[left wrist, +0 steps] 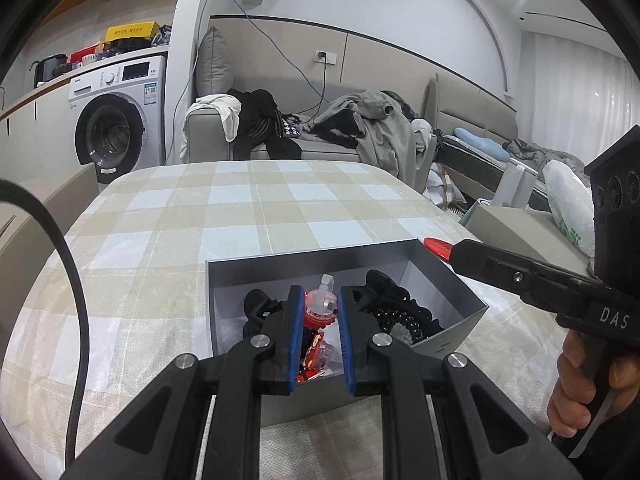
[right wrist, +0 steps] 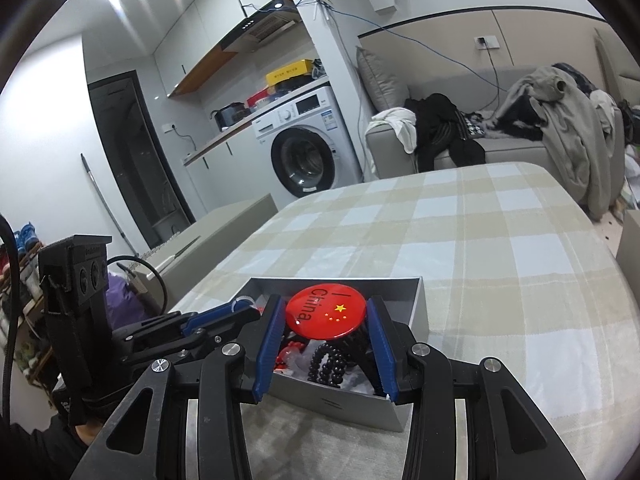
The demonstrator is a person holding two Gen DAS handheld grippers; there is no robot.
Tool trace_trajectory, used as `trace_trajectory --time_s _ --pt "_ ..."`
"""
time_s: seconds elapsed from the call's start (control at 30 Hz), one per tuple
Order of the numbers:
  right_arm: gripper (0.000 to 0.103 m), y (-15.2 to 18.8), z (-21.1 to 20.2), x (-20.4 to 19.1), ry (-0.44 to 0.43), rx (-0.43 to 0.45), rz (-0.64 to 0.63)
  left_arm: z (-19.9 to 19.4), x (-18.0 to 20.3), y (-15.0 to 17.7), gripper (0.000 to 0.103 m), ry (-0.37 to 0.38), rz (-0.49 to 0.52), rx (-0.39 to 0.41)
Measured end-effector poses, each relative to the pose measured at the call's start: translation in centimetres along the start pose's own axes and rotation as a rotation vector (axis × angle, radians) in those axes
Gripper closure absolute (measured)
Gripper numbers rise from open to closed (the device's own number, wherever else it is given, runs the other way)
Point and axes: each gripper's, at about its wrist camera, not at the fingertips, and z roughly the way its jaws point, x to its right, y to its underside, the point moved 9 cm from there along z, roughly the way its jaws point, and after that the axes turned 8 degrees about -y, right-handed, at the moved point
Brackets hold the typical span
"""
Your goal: Organize jewelry
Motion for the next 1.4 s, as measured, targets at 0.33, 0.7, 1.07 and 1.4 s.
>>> trace_trajectory --time_s 0.33,0.7,1.07,1.4 --pt "0.060 0.3 0.0 -0.5 -0.006 -0.012 -0.018 0.1 0.0 0.2 0.092 0.012 0.000 -0.013" --pt "0.056 0.8 0.0 -0.6 -0.004 -0.028 -0.034 -0.3 -0.3 0.3 0.063 0.003 -0.010 -0.012" --pt "0.000 1.9 -1.8 -0.3 0.050 -0.005 -0.084 -2.2 -0.8 0.7 0.003 -0.011 -0.036 0.026" --pt "0.000 3.9 -2.9 -1.3 0.008 -0.002 -0.134 -3.2 -1.6 2.0 0.002 -0.069 -0.022 0.071"
